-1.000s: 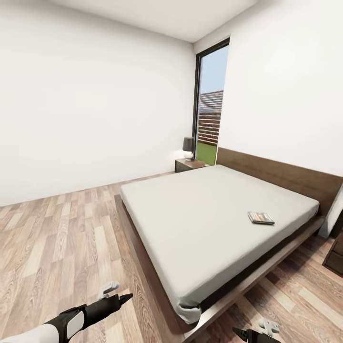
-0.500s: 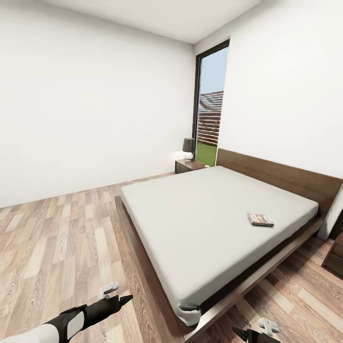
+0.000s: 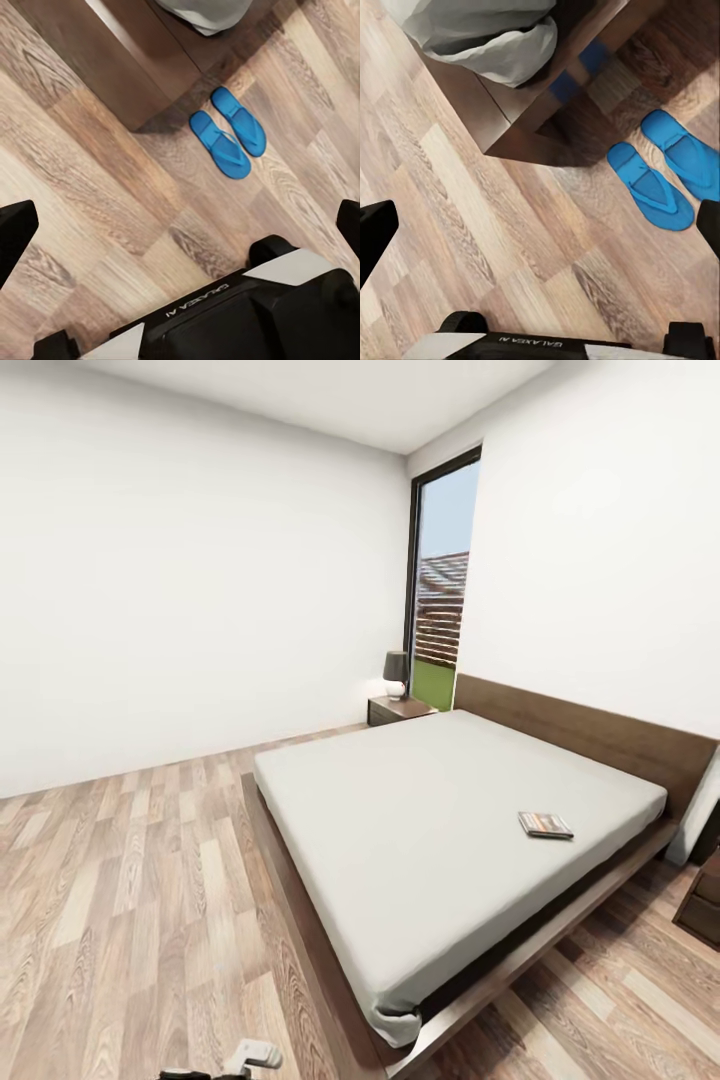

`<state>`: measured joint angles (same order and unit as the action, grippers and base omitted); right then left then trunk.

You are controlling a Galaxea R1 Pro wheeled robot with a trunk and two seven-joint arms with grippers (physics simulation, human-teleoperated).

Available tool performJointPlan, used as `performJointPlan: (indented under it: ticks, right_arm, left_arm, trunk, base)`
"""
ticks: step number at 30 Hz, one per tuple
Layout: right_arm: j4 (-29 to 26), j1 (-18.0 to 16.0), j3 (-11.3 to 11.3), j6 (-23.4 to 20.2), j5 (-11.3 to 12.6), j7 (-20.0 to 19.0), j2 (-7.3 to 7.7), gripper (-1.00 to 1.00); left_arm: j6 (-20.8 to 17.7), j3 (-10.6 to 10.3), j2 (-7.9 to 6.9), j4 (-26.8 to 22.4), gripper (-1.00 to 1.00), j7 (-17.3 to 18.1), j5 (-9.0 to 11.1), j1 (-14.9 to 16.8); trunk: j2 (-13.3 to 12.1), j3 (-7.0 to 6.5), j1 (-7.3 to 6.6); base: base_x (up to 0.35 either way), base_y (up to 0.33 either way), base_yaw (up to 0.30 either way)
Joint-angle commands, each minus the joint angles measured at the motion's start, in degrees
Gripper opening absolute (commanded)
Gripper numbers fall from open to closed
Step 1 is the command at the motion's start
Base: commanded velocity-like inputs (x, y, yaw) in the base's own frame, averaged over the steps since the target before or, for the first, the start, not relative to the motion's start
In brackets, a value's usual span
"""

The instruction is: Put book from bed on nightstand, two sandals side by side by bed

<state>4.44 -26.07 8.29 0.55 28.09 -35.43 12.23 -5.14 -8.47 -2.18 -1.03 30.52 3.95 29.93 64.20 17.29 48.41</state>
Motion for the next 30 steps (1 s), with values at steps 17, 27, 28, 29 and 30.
performJointPlan:
  ticks: [17,27,28,29,30]
  right_arm:
    - [0.2,0.4,0.4,-0.3,0.8,2.1,-0.01,1.00]
    - [0.2,0.4,0.4,-0.3,0.7,2.3,-0.01,1.00]
    - [0.2,0.4,0.4,-0.3,0.7,2.3,-0.01,1.00]
    - [0.2,0.4,0.4,-0.3,0.7,2.3,-0.01,1.00]
    - [0.2,0.4,0.4,-0.3,0.7,2.3,-0.01,1.00]
  left_arm:
    - [-0.8,-0.2,1.73,0.0,1.00,0.0,0.4,-0.3]
    - [-0.8,-0.2,1.74,0.0,1.00,0.0,0.4,-0.3]
    - [-0.8,-0.2,1.74,0.0,1.00,0.0,0.4,-0.3]
    - [-0.8,-0.2,1.74,0.0,1.00,0.0,0.4,-0.3]
    - [-0.8,-0.2,1.74,0.0,1.00,0.0,0.4,-0.3]
  trunk:
    - [-6.8,-2.99,-3.74]
    - [-10.8,-4.78,-5.93]
    - [-11.2,-4.96,-6.15]
    - [-11.6,-5.14,-6.37]
    - [-12.0,-5.32,-6.59]
  base:
    - [0.000,0.000,0.000]
    - [0.000,0.000,-0.108]
    - [0.000,0.000,-0.247]
    - [0.000,0.000,-0.254]
    - [0.000,0.000,-0.259]
